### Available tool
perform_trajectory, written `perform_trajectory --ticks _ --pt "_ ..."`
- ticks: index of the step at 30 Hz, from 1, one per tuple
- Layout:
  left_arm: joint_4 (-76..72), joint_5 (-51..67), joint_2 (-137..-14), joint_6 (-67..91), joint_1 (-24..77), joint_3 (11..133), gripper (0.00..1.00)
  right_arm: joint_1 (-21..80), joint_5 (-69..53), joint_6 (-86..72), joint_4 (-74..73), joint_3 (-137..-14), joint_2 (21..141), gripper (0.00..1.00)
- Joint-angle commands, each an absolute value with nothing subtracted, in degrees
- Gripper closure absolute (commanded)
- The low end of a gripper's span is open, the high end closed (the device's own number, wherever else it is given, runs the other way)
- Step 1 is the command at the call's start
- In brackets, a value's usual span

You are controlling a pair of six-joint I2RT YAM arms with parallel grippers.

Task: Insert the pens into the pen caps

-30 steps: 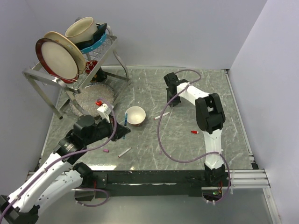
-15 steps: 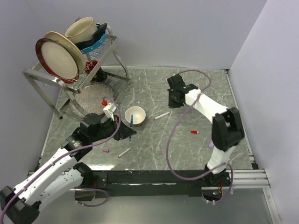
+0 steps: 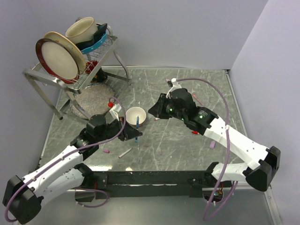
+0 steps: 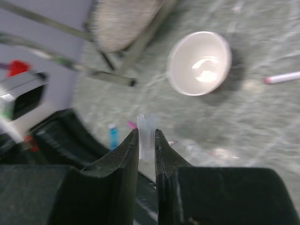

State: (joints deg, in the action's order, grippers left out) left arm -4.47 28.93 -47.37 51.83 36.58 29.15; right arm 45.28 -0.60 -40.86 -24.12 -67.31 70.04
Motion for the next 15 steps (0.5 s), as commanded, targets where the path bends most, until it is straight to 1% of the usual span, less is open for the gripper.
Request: perform_trajectory --ticks 1,12,15 --pt "-11.4 31.7 -47.3 53.7 36.8 28.8 0.99 48.5 -1.5 -48.0 -15.4 -65.8 68.9 1.00" --pt "-12.3 33.3 -46.3 54.1 36.8 28.7 0.99 51.8 -0.1 -49.7 -12.9 -68.9 72.2 1.00" --pt "-12.2 33.5 -46.2 54.2 36.8 28.7 0.99 51.8 3.0 -49.6 -13.1 -69.3 71.9 1.00"
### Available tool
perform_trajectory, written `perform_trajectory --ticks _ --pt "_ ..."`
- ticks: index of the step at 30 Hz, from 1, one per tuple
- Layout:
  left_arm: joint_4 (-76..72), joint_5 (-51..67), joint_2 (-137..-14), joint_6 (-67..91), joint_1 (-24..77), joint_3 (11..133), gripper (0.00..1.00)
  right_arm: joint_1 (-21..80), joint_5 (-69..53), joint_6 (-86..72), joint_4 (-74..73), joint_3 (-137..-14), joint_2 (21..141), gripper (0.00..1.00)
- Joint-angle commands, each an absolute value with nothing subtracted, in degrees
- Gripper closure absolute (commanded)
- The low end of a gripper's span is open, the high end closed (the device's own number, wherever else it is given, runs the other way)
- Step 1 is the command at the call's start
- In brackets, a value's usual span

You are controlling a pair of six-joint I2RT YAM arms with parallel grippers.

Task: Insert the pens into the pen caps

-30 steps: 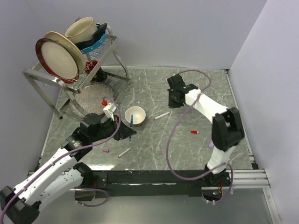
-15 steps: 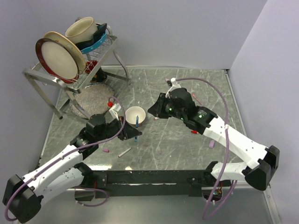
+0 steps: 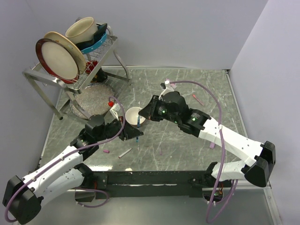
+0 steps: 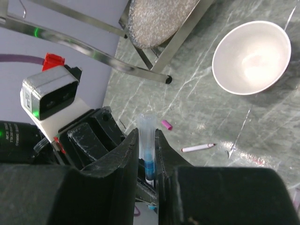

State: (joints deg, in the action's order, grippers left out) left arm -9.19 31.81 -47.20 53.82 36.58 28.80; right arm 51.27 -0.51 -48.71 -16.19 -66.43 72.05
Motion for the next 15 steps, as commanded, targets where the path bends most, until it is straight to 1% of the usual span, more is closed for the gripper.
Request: perform_trajectory --ticks 1,15 --pt "-12.2 33.5 -46.1 54.1 36.8 28.6 0.99 51.7 3.5 -49.5 -13.3 -69.4 71.9 1.00" --pt "-12.7 34.0 -45.4 54.2 36.8 28.7 0.99 51.8 4.5 -48.3 -14.2 -71.6 73.7 1.00"
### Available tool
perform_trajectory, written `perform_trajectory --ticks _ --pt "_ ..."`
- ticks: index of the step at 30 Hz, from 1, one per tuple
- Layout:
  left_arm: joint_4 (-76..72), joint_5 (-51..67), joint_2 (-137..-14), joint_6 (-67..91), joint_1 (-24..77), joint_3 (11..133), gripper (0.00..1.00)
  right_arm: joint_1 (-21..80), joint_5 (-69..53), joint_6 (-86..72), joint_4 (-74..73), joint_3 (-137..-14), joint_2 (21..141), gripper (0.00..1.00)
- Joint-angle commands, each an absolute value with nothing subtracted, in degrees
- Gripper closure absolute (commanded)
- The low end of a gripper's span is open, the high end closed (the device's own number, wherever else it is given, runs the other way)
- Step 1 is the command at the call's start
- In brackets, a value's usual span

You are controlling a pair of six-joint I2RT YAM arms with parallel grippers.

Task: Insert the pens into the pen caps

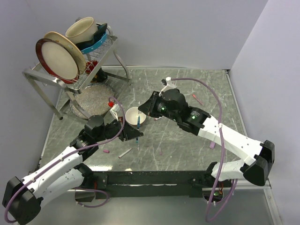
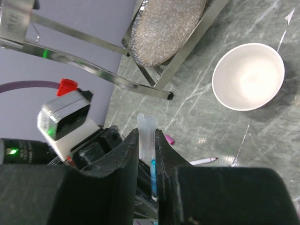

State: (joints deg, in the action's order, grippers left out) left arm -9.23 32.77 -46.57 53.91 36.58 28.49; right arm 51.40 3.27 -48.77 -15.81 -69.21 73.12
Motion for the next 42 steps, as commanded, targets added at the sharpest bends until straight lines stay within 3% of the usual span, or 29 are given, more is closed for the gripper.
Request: perform_trajectory --ticks 1,24,35,38,42 --pt "-13.0 34.1 -45.3 54.4 36.8 28.7 0.99 51.8 4.4 -48.2 -14.2 -71.7 73.8 1.00" --pt "-12.2 33.0 -46.1 53.3 36.8 30.0 0.99 54.3 4.0 -49.6 -12.5 -66.4 70.3 1.00" --pt "-12.3 31.1 -45.3 53.6 36.8 30.9 0.99 62.7 14.3 -54.9 -13.4 -60.9 67.2 1.00" --pt "-12.0 30.9 -45.1 53.4 36.8 31.6 0.99 66.5 16.7 -56.2 -14.6 -61.5 68.5 0.93" --pt "-11.3 31.6 -43.9 51.5 36.8 32.2 0.99 68.6 16.0 -57.0 -14.1 -61.7 68.5 0.70"
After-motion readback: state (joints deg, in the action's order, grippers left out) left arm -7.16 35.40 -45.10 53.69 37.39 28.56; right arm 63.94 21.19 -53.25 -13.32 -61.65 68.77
